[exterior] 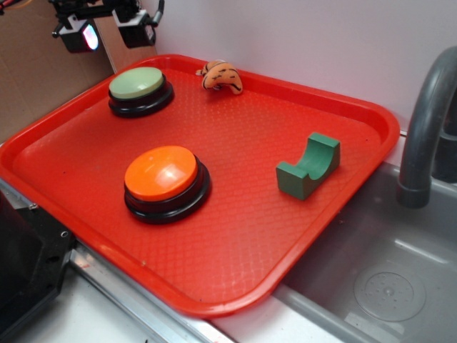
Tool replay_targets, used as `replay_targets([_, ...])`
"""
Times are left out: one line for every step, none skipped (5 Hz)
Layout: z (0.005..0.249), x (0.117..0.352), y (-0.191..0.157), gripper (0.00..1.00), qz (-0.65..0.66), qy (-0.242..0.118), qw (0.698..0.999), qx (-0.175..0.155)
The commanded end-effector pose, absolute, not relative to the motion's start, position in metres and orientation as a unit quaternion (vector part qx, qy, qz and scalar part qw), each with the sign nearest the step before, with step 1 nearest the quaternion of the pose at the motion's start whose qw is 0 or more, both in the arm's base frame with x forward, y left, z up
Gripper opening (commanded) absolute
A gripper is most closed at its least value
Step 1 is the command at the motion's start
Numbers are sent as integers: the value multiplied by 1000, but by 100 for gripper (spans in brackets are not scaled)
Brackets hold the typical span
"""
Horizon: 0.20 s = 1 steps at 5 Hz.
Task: Push the green button.
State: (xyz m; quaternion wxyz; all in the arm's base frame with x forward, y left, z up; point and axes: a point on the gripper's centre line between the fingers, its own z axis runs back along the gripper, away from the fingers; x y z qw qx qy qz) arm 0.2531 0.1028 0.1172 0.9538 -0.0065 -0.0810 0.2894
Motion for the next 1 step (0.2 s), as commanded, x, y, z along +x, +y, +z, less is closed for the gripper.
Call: replay_targets([155,251,117,100,288,-141,947,-18])
